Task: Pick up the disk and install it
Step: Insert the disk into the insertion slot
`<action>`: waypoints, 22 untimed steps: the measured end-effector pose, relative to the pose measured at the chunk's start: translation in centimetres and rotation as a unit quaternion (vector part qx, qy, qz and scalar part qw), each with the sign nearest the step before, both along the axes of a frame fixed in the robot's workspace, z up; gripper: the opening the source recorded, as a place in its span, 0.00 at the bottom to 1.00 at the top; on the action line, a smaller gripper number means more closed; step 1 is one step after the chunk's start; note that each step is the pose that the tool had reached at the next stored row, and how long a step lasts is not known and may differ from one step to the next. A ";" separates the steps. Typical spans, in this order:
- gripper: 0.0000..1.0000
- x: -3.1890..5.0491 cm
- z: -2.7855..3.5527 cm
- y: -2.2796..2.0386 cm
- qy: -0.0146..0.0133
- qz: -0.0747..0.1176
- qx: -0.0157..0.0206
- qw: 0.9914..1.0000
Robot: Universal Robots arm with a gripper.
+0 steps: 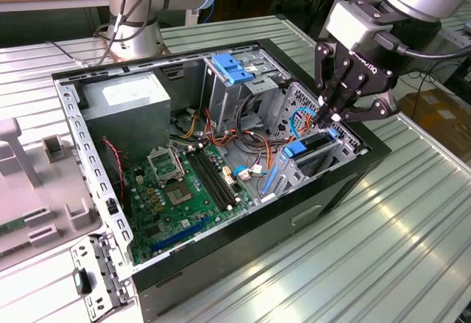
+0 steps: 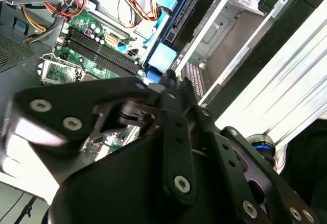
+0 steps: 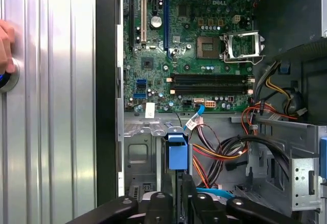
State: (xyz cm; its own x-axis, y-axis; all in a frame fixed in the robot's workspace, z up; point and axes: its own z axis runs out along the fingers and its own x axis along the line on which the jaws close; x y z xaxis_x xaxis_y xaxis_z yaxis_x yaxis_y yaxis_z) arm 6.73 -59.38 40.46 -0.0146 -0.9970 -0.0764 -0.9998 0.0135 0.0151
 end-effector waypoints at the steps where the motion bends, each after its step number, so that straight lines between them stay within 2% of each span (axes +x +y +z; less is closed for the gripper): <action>1: 0.12 0.00 -0.01 0.00 0.000 0.000 0.000 1.000; 8: 0.11 0.21 -0.06 0.00 0.000 0.000 0.000 1.000; 15: 0.11 2.34 -0.11 0.00 0.000 0.000 0.000 1.000; 18: 0.11 3.86 -0.25 0.00 0.001 0.000 0.000 1.000; 22: 0.11 4.80 -0.48 0.00 0.002 0.000 -0.001 1.000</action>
State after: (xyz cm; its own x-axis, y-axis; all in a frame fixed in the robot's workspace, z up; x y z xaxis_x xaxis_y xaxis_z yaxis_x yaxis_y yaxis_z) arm 11.53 -59.38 39.98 -0.0149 -0.9971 -0.0749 -0.9997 0.0135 0.0193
